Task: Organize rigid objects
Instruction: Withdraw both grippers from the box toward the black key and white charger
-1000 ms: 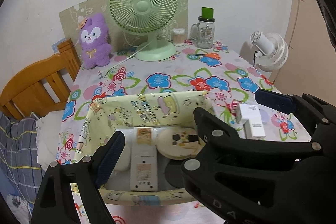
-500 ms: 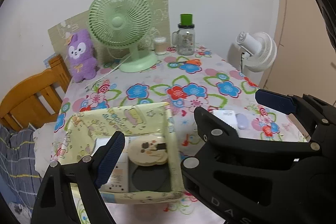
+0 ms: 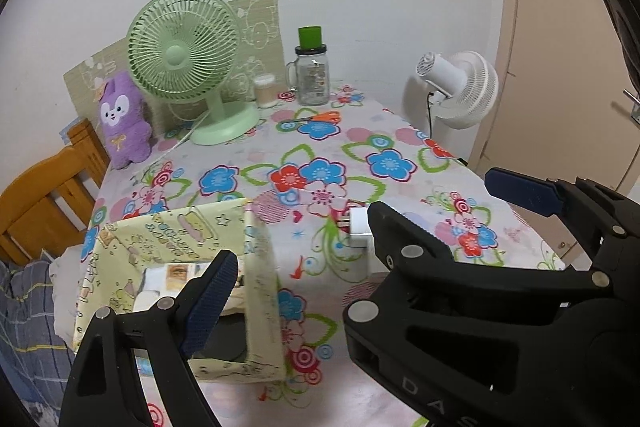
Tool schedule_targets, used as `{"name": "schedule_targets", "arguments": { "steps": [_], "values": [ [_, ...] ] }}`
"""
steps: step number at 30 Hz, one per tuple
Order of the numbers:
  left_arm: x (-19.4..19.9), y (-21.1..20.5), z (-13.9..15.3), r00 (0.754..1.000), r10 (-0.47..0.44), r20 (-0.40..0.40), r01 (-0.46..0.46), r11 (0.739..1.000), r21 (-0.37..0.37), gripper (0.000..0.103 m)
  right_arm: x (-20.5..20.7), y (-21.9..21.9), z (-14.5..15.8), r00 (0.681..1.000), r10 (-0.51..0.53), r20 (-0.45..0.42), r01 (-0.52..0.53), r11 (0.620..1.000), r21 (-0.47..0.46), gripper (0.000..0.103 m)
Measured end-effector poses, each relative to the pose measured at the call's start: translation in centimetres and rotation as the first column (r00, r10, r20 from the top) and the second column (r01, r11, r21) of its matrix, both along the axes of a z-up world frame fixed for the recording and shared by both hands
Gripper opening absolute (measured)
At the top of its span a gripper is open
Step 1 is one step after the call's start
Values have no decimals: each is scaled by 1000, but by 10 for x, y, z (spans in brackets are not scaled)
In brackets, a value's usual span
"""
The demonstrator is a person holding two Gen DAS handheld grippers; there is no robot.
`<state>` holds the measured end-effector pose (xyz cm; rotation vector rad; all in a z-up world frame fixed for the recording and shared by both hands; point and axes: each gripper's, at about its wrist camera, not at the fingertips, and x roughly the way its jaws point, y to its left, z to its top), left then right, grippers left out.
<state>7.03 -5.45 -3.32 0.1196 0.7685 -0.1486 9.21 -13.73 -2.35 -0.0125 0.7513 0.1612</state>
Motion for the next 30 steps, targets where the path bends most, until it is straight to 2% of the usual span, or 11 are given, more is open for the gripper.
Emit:
{"name": "schedule_targets", "arguments": {
  "steps": [16, 30],
  "values": [
    [-9, -31, -3, 1000, -3, 29, 4, 1000, -5, 92, -9, -36, -5, 999, -34, -7, 34, 999, 11, 86],
    [-8, -45, -26, 1000, -5, 10, 5, 999, -41, 93, -12, -49, -25, 1000, -15, -23, 15, 1000, 2, 86]
  ]
}}
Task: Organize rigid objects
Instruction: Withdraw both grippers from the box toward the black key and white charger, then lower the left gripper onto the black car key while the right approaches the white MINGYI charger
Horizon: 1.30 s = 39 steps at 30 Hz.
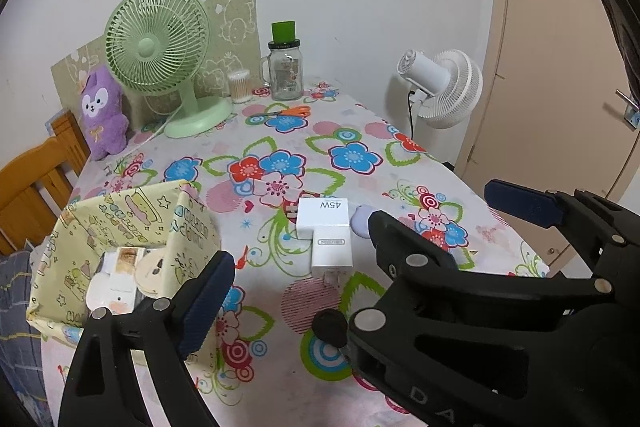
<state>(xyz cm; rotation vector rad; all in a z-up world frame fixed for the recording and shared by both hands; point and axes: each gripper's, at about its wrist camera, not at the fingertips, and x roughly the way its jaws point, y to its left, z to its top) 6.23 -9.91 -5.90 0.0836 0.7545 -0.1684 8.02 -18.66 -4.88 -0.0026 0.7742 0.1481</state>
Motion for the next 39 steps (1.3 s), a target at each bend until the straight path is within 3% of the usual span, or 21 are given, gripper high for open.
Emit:
{"name": "schedule_targets", "arguments": {
  "steps": [15, 32, 39],
  "values": [
    [7, -10, -34, 1000, 20, -20, -20, 1000, -21, 96, 5, -12, -32, 999, 29, -16, -28, 999, 17, 86],
    [18, -11, -86, 993, 30, -113, -33, 999, -23, 96, 17, -11, -86, 995, 62, -82, -62, 998, 10, 86],
    [18, -5, -97, 993, 44, -110, -46, 999, -13, 96, 21, -1, -93, 989, 135, -57, -137, 990, -25, 86]
  ]
}}
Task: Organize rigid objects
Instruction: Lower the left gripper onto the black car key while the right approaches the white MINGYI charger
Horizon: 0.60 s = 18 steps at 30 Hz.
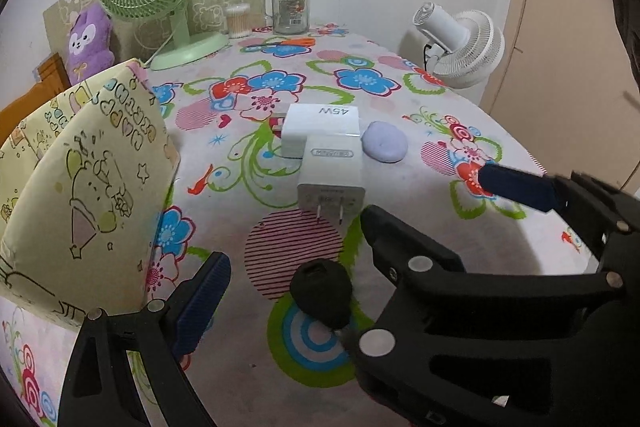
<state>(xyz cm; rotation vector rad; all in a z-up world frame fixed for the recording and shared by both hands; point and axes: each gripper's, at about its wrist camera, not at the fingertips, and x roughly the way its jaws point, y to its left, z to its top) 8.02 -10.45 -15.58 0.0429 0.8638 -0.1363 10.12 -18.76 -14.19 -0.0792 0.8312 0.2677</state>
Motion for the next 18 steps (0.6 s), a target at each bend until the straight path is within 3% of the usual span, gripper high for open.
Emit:
{"name": "schedule_targets", "arguments": {
  "steps": [5, 10, 18],
  "values": [
    [2, 8, -5, 998, 68, -12, -68, 997, 34, 96, 7, 15, -3, 999, 34, 38, -31, 996, -81, 86],
    [6, 14, -6, 995, 80, -57, -80, 997, -4, 96, 18, 20, -8, 997, 77, 19, -76, 997, -21, 86],
    [1, 20, -12, 986, 164, -42, -163, 986, 16, 99, 29, 29, -10, 988, 148, 43, -146, 988, -45, 85]
  ]
}}
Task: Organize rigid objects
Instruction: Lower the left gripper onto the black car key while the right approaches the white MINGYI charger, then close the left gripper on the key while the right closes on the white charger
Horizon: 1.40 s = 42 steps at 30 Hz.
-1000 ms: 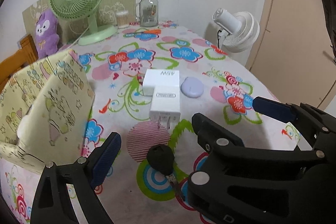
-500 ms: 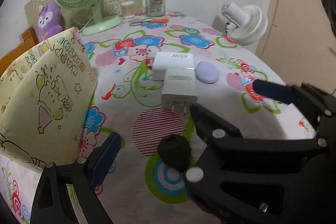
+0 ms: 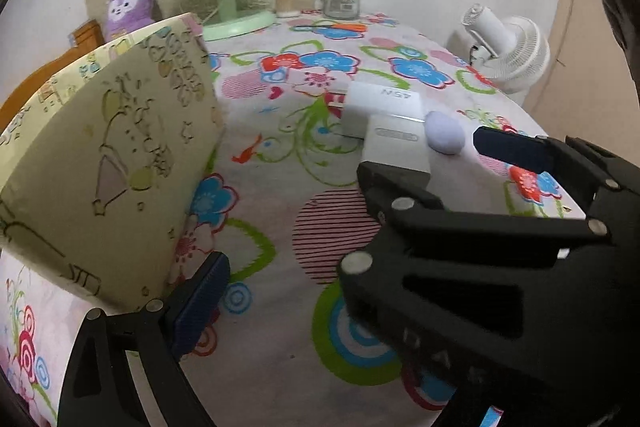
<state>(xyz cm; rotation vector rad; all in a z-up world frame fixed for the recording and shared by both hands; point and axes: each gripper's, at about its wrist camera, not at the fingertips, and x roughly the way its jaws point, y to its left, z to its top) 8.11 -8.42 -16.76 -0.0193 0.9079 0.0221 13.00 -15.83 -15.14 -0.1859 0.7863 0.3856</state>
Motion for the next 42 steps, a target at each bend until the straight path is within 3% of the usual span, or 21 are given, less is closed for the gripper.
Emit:
{"name": "schedule_targets", "arguments": {
  "steps": [5, 9, 13, 18, 24, 29, 34, 37, 41, 42],
  "values": [
    [-1, 8, -1, 999, 32, 4, -32, 999, 1, 101, 6, 10, -3, 999, 43, -6, -43, 999, -1, 85],
    [1, 10, -1, 999, 33, 4, -33, 999, 5, 103, 11, 14, -8, 999, 41, -30, -41, 999, 6, 58],
    [1, 9, -1, 1000, 26, 5, -26, 1000, 7, 103, 9, 12, -10, 999, 32, -38, -31, 999, 18, 54],
    [-4, 8, 2, 1000, 7, 15, -7, 1000, 15, 95, -5, 13, -9, 999, 33, -9, -33, 999, -13, 51],
    [-19, 0, 8, 997, -26, 69, 23, 999, 44, 95, -22, 2, -4, 1000, -17, 8, 17, 1000, 13, 50],
    [-24, -8, 4, 997, -55, 57, 53, 998, 37, 94, -33, -8, -7, 999, -52, -13, 52, 998, 24, 50],
    [-24, -16, 4, 995, -81, 63, 78, 996, 40, 84, -38, -17, -9, 996, -81, -23, 82, 996, 35, 50],
    [-24, -19, 5, 993, -101, 64, 100, 995, 26, 72, -38, -21, -8, 995, -95, -26, 96, 995, 41, 50],
    [-23, -23, 7, 990, -127, 69, 127, 992, 3, 38, -36, -28, -7, 993, -113, -35, 115, 992, 48, 50],
    [-24, -24, 7, 989, -131, 71, 131, 991, 4, 36, -36, -29, -7, 992, -120, -36, 121, 992, 46, 50]
  ]
}}
